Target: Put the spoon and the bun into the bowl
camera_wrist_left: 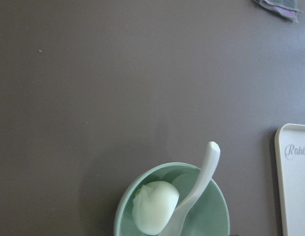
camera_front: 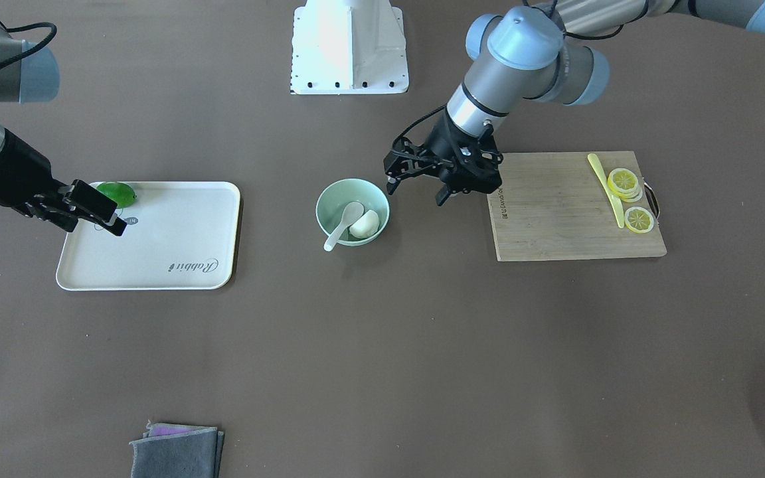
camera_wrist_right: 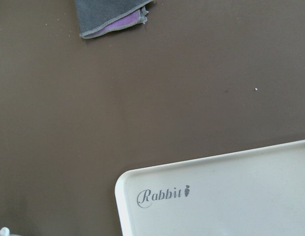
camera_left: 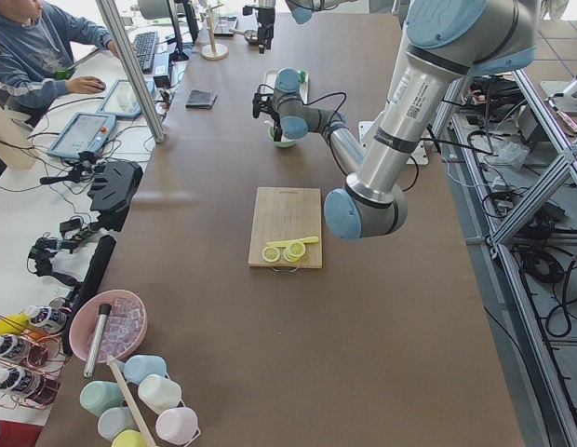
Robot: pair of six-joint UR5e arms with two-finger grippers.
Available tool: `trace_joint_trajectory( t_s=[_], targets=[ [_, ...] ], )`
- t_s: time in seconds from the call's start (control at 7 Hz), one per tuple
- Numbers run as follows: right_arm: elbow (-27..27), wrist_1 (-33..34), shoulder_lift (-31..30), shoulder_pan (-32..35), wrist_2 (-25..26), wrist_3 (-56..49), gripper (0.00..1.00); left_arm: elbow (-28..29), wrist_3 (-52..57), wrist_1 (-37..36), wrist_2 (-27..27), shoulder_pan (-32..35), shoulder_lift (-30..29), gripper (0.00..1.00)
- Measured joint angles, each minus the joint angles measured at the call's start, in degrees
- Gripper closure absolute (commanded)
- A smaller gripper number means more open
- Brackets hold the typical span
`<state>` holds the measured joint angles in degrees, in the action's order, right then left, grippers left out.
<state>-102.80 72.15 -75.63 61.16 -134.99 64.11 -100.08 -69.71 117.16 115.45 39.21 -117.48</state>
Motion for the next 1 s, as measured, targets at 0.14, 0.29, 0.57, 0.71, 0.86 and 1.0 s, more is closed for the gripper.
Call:
trace_joint_trajectory(
  t_s=[0.14, 0.29, 0.57, 0.71, 0.86, 1.0],
  targets=[
    [0.0, 0.0, -3.1, 2.0, 0.0, -5.5, 0.0, -0.6, 7.9, 0.0, 4.6, 5.5, 5.3, 0.02],
    [0.1, 0.0, -6.7, 4.7, -0.4, -12.0, 0.0, -0.6, 17.3, -0.1, 9.3, 12.0, 10.8, 0.02],
    [0.7, 0.3, -12.7, 11.2, -1.4, -26.6, 0.0, 0.3, 38.1, -1.3, 14.7, 24.1, 20.7, 0.02],
    [1.4, 1.2, -14.6, 14.6, -1.5, -33.9, 0.0, 0.8, 46.8, -3.8, 15.3, 28.9, 23.4, 0.02],
    [2.0, 4.2, -15.5, 18.1, -1.4, -41.7, 0.0, 1.3, 55.8, -7.9, 15.3, 34.0, 24.8, 0.02],
    [2.2, 8.7, -15.7, 21.6, -1.1, -49.3, 0.0, 2.1, 64.8, -12.3, 15.4, 39.4, 25.5, 0.02]
  ],
)
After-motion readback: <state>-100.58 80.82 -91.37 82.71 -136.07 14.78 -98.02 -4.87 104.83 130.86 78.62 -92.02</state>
